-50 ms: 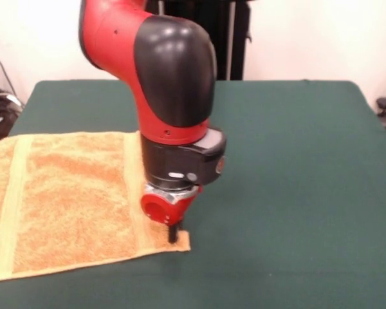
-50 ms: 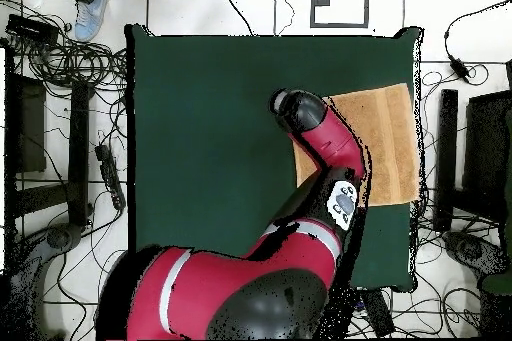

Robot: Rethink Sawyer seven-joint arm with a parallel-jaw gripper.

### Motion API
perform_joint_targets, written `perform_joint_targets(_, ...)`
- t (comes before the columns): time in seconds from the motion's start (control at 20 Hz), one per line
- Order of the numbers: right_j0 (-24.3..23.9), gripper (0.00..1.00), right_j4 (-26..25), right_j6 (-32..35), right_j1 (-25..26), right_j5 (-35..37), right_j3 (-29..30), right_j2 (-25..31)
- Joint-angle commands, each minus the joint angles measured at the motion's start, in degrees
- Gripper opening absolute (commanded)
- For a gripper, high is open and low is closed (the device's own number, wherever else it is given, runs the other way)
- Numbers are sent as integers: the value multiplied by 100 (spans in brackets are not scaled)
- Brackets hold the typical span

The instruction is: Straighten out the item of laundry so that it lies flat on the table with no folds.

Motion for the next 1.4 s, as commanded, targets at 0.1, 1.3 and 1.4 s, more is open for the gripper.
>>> perform_joint_targets(0.1, 497, 0, 803, 2244, 154, -9, 416, 1318)
perform_joint_targets(1.3, 504, 0, 1101, 1777, 192, -7, 377, 1451)
perform_joint_targets(1.4, 538, 0, 977, 1782, 244, 81, 293, 1332)
